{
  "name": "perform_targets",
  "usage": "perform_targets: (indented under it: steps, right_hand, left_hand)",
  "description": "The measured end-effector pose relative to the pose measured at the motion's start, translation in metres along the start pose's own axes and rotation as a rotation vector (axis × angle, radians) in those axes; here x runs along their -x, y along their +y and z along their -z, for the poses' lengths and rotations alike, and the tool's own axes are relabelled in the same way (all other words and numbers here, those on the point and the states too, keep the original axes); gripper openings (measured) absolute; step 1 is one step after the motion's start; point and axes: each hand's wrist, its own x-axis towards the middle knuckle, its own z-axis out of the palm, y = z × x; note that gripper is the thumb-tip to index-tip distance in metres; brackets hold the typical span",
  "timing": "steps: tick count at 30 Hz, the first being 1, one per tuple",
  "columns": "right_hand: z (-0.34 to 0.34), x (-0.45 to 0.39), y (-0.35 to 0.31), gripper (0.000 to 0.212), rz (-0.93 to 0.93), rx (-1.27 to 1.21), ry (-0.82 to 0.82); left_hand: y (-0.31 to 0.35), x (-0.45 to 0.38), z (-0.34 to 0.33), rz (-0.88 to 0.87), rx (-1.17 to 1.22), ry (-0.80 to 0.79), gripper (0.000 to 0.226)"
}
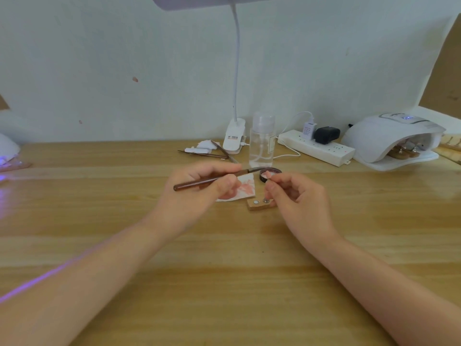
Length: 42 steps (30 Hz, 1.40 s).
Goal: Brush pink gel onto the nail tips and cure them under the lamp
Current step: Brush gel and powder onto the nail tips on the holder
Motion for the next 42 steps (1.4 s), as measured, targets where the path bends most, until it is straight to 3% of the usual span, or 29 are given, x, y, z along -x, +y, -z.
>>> perform_targets:
  steps: [9,14,19,28,33,38,42]
  right_hand:
    - [0.0,0.0,-0.001,0.019,-0.023,-0.01,-0.001]
    - [0.0,0.0,-0.002,0.015,-0.038,-0.011,0.0]
    - [0.0,0.0,-0.001,0.018,-0.036,-0.014,-0.001]
    - [0.001,0.0,-0.001,0.014,-0.04,0.002,0.012]
    - [0.0,0.0,-0.002,0.022,0.002,0.017,0.01]
    - [0.0,0.001,-0.002,0.02,-0.006,0.013,0.005]
    - [0.0,0.001,-0.003,0.015,-0.012,0.012,0.002]
  left_hand:
    - [-0.004,0.006,0.002,-0.03,0.082,-0.05,0.016]
    - [-0.004,0.006,0.004,-0.057,0.088,-0.033,0.032]
    - [-0.004,0.008,0.001,-0.054,0.066,-0.02,0.017]
    - [-0.002,0.007,0.001,-0.093,0.05,0.092,0.022]
    - [-0.005,0.004,-0.004,0.075,0.273,0.095,0.029]
    - [-0.008,0.0,-0.003,0.17,0.331,0.122,0.044]
    - [-0.009,-0.002,0.001,0.161,0.383,0.188,0.033]
